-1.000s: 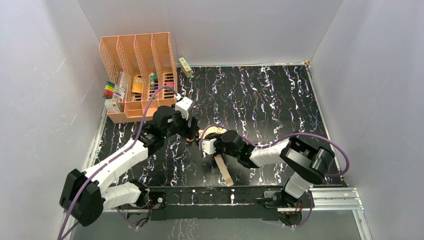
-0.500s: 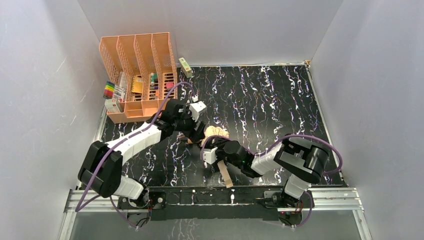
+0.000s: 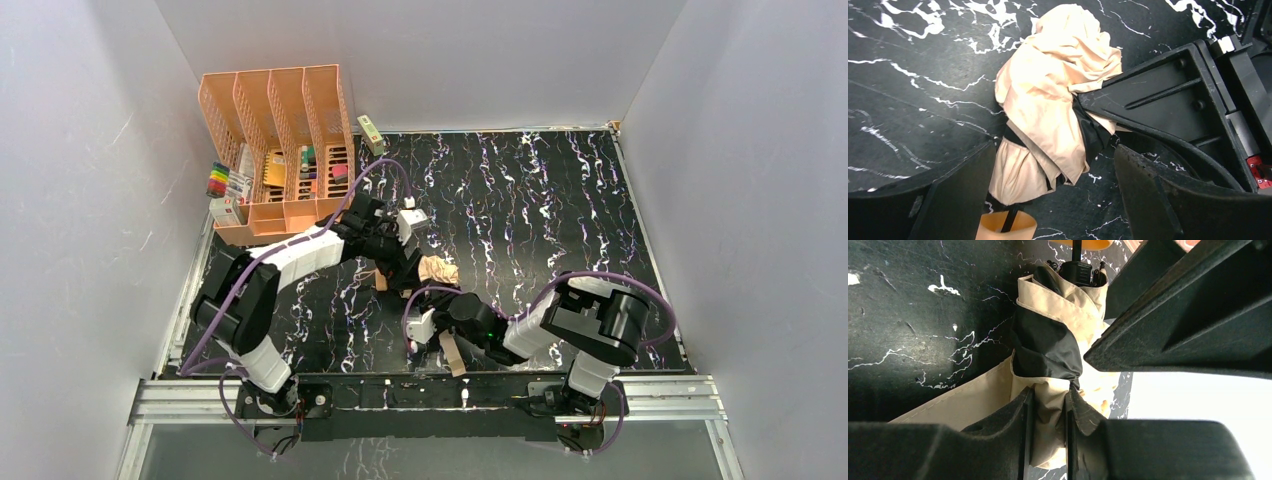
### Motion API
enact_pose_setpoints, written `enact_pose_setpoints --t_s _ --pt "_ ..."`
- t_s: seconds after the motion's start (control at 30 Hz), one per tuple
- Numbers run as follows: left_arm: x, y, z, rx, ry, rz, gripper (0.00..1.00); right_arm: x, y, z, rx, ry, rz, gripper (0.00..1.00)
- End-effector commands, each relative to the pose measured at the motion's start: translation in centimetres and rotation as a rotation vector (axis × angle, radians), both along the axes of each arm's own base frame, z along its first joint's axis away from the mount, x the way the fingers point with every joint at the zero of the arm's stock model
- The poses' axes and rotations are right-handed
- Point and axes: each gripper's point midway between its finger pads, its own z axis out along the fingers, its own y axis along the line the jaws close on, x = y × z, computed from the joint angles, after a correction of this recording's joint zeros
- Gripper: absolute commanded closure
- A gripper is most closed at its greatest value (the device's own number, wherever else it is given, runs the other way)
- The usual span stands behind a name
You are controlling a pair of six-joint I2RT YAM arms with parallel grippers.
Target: Put away the umbrella
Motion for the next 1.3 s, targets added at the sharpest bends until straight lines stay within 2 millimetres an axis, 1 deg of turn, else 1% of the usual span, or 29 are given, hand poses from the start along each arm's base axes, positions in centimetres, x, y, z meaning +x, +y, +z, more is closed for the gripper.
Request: enact_pose_setpoints --t_s 0.0,0.13,0.23,0.37,0.5,0.63,0.67,0.73,0.77,0.8,0.9,1.0,1.03,1.2,1.27 --pt "-1.0 -0.9 0.5 -0.050 0.072 -0.070 0.11 -2.4 -3.8 -6.3 -0.228 0.142 0.009 0.82" --pt "-0.9 -0.6 -0.9 -0.019 0.089 -0.067 0.10 -2.6 -3.6 -6.2 -0.218 0.156 0.013 0.82" --pt "-1.0 -0.3 -1.8 0.006 0.098 -0.064 0.13 -2.8 -3.4 -6.1 -0.208 0.172 0.017 0.82" --pt "-1.1 -0.1 -2.4 0.021 0.084 -0.059 0.24 -2.7 -3.0 -5.7 -0.186 0.179 0.015 0.82" --pt "-1.3 0.1 -3.4 0.075 0.054 -0.056 0.44 -2.7 -2.5 -4.9 -0.149 0.190 0.013 0.82" --pt "-2.3 0.2 -4.1 0.126 0.024 -0.074 0.54 -2.8 -1.9 -4.0 -0.104 0.209 0.008 0.80" --pt "-2.5 0.4 -4.4 0.144 0.017 -0.073 0.59 -2.8 -1.7 -3.7 -0.091 0.214 0.008 0.78" --pt "-2.7 0.5 -4.7 0.162 0.004 -0.069 0.64 -2.9 -1.5 -3.0 -0.070 0.222 0.009 0.74" --pt "-2.8 0.6 -4.8 0.171 -0.002 -0.069 0.67 -3.0 -1.3 -2.7 -0.061 0.234 0.008 0.66" --pt "-2.9 0.6 -5.0 0.182 -0.008 -0.068 0.69 -3.1 -1.1 -2.2 -0.045 0.252 0.010 0.58" --pt "-3.1 0.7 -5.5 0.217 -0.033 -0.071 0.74 -3.5 -0.8 -0.2 0.018 0.283 0.002 0.42" --pt "-3.1 0.9 -5.9 0.242 -0.048 -0.072 0.79 -4.0 -1.3 2.0 0.096 0.335 -0.027 0.31" --pt "-3.1 0.9 -5.9 0.246 -0.052 -0.072 0.80 -4.2 -1.4 3.6 0.155 0.347 -0.039 0.30" --pt "-2.8 1.1 -6.0 0.271 -0.092 -0.064 0.86 -5.3 -3.4 8.2 0.393 0.462 -0.131 0.29" --pt "-2.7 1.1 -5.9 0.280 -0.111 -0.063 0.88 -5.0 -4.7 9.8 0.504 0.493 -0.220 0.31"
